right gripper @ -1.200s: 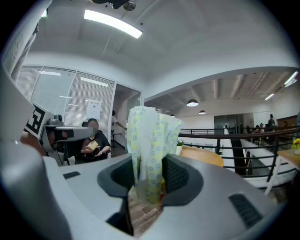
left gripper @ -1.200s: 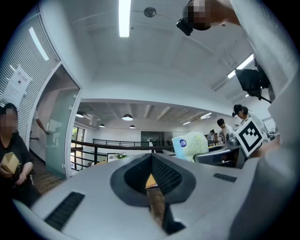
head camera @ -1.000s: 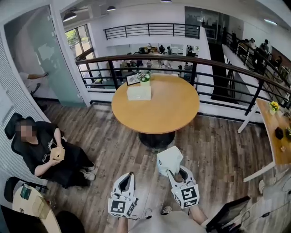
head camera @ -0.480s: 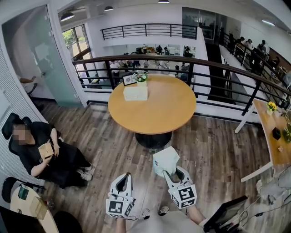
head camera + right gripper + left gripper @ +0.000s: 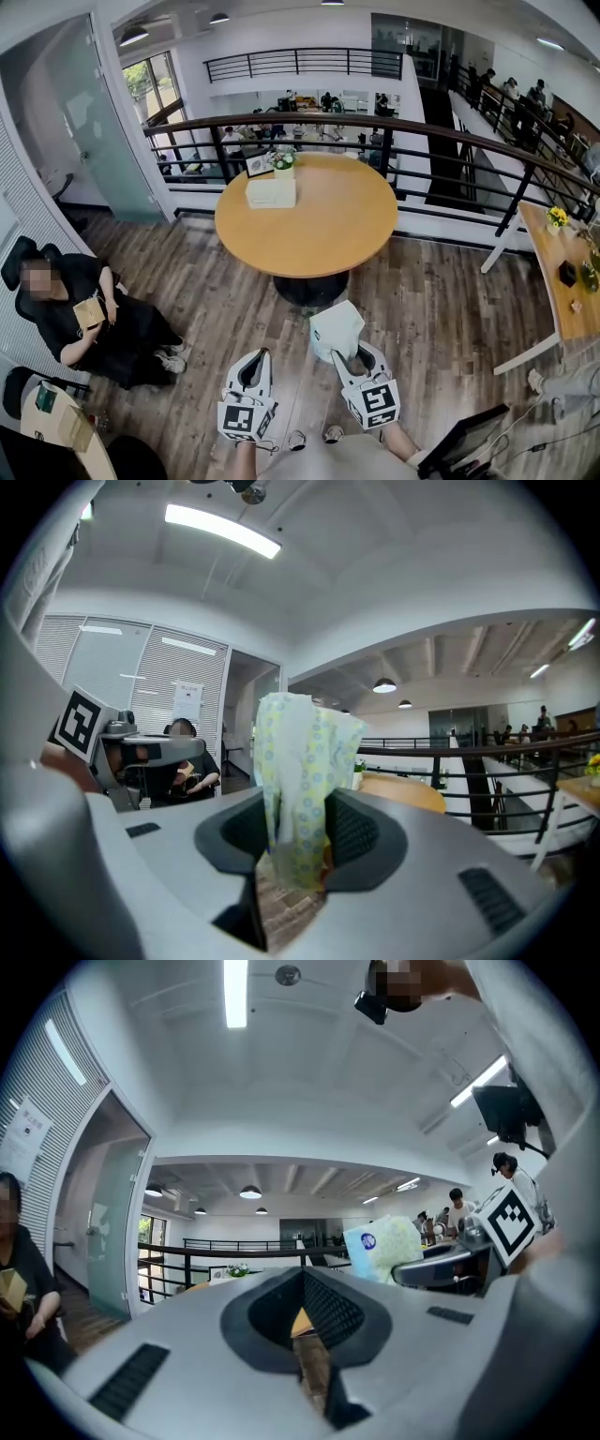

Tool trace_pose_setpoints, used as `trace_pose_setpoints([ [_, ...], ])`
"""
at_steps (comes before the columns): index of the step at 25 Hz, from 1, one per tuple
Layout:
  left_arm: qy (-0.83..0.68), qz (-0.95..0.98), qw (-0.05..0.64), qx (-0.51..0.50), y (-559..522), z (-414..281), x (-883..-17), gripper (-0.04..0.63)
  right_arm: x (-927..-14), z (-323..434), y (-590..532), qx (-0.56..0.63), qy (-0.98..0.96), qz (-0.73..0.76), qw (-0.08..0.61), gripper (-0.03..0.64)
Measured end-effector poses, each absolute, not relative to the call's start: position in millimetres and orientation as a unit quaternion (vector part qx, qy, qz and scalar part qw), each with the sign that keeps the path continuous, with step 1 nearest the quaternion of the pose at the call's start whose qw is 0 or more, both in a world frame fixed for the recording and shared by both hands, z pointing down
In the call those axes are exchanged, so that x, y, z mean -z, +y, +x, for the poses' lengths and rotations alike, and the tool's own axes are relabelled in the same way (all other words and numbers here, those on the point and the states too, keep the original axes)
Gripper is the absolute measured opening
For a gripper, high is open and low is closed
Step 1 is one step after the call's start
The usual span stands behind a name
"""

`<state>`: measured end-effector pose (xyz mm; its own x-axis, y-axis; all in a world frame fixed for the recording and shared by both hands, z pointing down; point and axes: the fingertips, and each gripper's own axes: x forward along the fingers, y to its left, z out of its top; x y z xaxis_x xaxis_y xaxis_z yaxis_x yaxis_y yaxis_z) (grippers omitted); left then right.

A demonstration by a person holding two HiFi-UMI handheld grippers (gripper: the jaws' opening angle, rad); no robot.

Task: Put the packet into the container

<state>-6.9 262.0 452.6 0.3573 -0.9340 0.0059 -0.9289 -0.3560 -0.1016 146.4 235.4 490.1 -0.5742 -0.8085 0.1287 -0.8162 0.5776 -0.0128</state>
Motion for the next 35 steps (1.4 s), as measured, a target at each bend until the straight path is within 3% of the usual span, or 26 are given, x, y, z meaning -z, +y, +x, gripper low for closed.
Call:
trace_pose_setpoints([
  [14,0.561,-0.826,0.041,0.040,250.2,37.4,-458.4,0.005,-496.5,185.9,223.5,-0.041,-0.893,0.445,0.054,0.149],
  [35,0.558,-0.828,0.038,0.032,158.7,9.9,-471.5,0.005,-508.3,161.2,136.2,-0.040,-0.892,0.447,0.060,0.150],
])
